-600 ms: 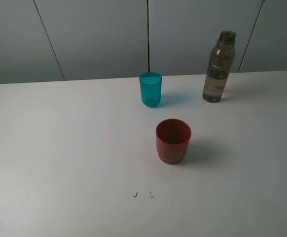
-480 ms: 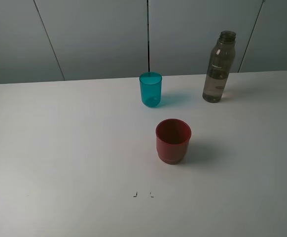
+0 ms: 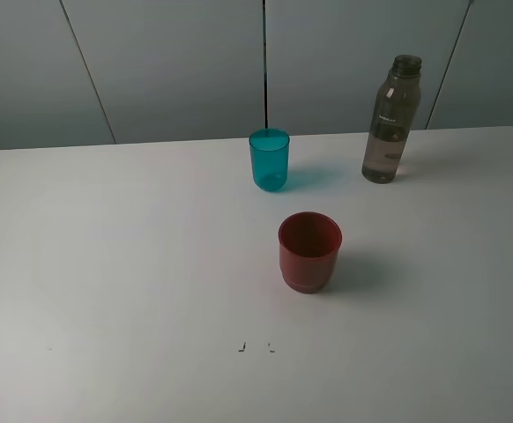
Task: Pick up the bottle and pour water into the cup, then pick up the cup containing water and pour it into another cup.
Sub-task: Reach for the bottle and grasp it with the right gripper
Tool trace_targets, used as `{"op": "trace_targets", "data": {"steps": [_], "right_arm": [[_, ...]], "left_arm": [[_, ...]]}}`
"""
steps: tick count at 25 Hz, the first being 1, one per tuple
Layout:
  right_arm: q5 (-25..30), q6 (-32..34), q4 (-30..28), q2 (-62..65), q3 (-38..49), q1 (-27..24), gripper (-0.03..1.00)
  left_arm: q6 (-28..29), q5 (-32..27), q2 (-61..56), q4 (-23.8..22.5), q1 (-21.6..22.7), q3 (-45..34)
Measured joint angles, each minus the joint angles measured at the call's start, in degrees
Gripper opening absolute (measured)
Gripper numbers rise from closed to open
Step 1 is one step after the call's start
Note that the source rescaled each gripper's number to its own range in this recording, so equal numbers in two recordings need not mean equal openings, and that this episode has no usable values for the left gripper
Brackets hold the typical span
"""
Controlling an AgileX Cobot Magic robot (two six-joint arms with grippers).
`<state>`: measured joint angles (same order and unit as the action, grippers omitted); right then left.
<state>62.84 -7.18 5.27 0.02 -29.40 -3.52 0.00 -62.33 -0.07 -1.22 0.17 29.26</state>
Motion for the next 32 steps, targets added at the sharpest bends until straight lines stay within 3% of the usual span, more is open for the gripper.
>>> {"op": "trace_targets", "data": {"steps": [32], "right_arm": [[0.0, 0.0, 0.0, 0.0, 0.0, 0.0, 1.0]], "left_arm": [[-0.4, 0.0, 0.0, 0.0, 0.0, 0.0]]}}
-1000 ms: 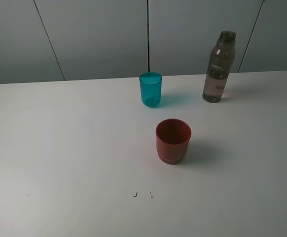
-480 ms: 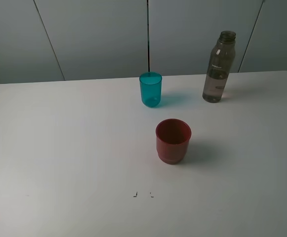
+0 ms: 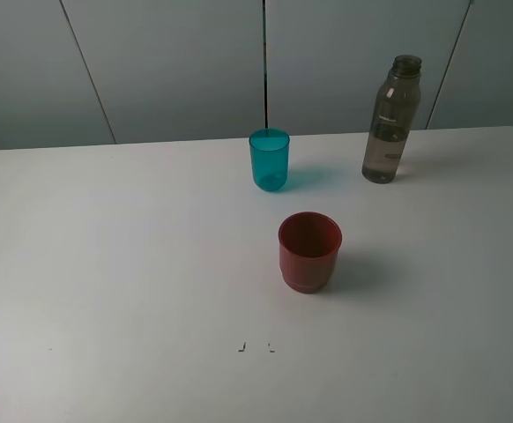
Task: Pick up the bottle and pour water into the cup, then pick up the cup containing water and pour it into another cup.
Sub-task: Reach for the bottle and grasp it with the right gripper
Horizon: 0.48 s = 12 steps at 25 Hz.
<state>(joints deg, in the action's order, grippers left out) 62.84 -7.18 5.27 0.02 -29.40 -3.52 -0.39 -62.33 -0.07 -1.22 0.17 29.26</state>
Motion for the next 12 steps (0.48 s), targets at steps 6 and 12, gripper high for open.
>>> {"op": "trace_targets", "data": {"steps": [6, 12], "right_arm": [[0.0, 0.0, 0.0, 0.0, 0.0, 0.0, 1.0], [0.0, 0.0, 0.0, 0.0, 0.0, 0.0, 1.0]], "left_arm": [[0.0, 0.0, 0.0, 0.0, 0.0, 0.0], [0.0, 0.0, 0.0, 0.0, 0.0, 0.0]]}}
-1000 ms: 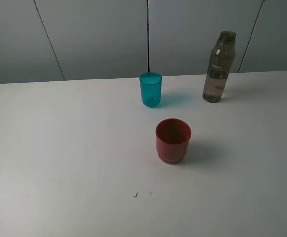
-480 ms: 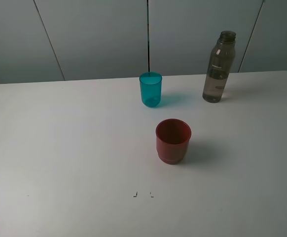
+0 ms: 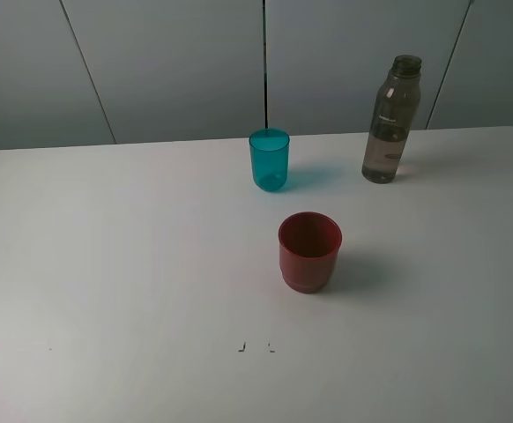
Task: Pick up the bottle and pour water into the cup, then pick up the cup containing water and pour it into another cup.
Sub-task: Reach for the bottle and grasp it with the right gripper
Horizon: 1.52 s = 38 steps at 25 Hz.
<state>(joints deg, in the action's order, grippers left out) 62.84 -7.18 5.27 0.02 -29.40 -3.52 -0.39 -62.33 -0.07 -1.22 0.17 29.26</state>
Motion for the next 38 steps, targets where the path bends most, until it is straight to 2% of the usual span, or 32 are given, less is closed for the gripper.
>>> {"op": "trace_targets", "data": {"steps": [38], "right_arm": [[0.0, 0.0, 0.0, 0.0, 0.0, 0.0, 1.0]], "left_arm": [[0.0, 0.0, 0.0, 0.0, 0.0, 0.0]]}}
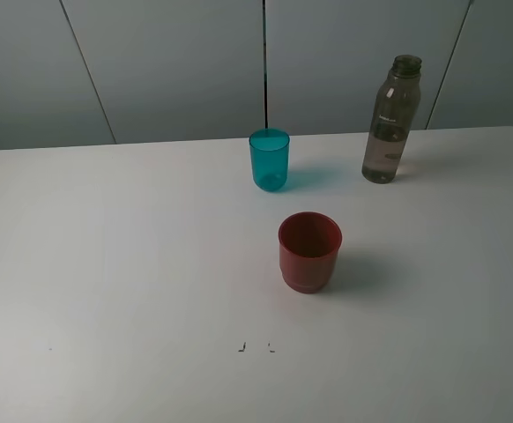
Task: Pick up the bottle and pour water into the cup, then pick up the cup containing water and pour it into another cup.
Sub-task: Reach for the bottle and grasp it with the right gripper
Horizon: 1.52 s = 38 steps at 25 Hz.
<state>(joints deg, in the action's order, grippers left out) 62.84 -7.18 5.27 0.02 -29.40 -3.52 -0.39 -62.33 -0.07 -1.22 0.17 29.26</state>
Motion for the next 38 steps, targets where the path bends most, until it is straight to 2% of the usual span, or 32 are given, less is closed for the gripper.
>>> {"op": "trace_targets", "data": {"steps": [38], "right_arm": [[0.0, 0.0, 0.0, 0.0, 0.0, 0.0, 1.0]], "left_arm": [[0.0, 0.0, 0.0, 0.0, 0.0, 0.0]]}}
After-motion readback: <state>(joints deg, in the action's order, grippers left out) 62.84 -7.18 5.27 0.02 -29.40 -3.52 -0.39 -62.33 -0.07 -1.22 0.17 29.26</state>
